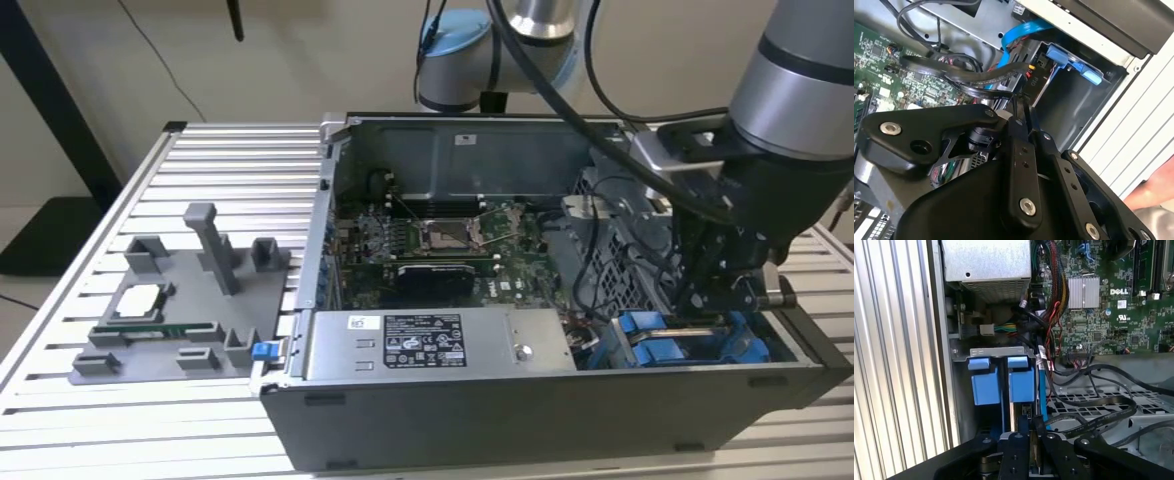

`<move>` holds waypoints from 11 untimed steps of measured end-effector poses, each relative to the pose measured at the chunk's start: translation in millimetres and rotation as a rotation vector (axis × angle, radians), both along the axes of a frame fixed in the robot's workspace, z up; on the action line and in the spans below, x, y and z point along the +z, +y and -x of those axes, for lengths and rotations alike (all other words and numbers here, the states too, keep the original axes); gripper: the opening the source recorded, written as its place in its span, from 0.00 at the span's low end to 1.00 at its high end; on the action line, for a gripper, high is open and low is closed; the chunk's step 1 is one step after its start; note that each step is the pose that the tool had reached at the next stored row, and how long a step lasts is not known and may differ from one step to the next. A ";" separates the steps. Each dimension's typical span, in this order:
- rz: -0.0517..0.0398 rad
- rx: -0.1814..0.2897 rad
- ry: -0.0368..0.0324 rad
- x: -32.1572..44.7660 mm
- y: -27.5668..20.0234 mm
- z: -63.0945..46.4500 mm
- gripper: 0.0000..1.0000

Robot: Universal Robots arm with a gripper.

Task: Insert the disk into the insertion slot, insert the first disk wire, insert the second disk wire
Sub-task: 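Insert the second disk wire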

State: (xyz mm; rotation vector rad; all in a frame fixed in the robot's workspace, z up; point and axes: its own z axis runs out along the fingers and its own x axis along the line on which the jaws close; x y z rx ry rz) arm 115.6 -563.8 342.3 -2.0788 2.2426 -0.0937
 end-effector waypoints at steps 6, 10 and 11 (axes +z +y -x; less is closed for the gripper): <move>-0.0001 0.000 -0.0041 -1.3 0.0 -0.1 0.00; -0.0001 0.000 -0.0082 -3.7 0.0 -0.1 0.00; -0.0001 0.000 -0.0091 -4.7 0.0 -0.1 0.00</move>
